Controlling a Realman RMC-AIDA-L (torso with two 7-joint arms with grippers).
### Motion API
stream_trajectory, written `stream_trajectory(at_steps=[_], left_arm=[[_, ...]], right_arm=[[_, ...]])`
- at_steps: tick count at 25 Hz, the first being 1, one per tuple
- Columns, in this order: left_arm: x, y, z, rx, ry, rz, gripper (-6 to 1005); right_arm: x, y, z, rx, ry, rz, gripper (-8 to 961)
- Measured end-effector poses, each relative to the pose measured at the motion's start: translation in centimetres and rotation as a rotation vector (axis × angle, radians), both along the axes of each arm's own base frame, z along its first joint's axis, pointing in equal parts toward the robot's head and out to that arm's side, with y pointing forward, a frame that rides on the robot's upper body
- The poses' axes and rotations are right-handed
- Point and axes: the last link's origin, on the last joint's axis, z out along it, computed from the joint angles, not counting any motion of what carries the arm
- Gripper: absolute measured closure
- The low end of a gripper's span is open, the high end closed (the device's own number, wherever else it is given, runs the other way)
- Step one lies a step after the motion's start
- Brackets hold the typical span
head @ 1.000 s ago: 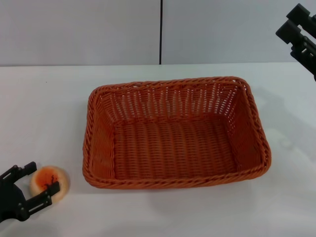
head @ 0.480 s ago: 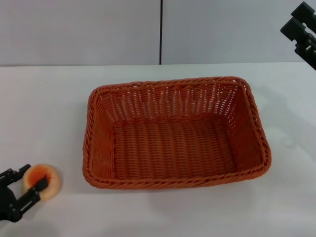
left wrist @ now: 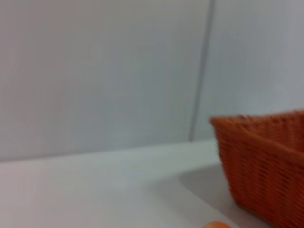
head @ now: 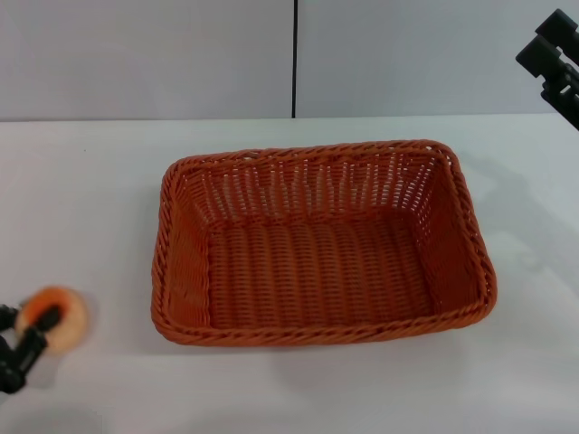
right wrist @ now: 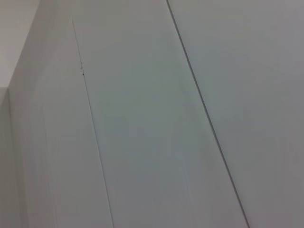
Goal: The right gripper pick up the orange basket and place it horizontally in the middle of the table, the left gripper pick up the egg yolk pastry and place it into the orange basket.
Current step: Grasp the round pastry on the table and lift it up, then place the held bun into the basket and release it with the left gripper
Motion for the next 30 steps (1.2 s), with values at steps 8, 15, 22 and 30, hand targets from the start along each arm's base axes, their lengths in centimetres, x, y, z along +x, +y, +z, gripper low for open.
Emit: stream_trajectory(at_steps=[8, 15, 22, 30], left_arm=[[0.2, 1.3, 3.8, 0.264, -0.047, 0.009, 778], [4.7, 5.9, 3.1, 0.239, -0.162, -0.211, 841], [10.1, 9.4, 0.0, 0.099, -0.327, -0.408, 888], [13.3, 10.8, -4.2, -0.128, -0.315, -0.501, 872]], right_arm=[[0.0, 0.0, -0.1, -0.001, 0.002, 0.003, 368], [-0.3, 0.0, -0.1, 0.003, 0.003, 0.017, 368], [-0.2, 0.1, -0.3, 0.001, 0.029, 0.019, 367], [-0.1, 0.2, -0.8, 0.008, 0.034, 0.024, 367]])
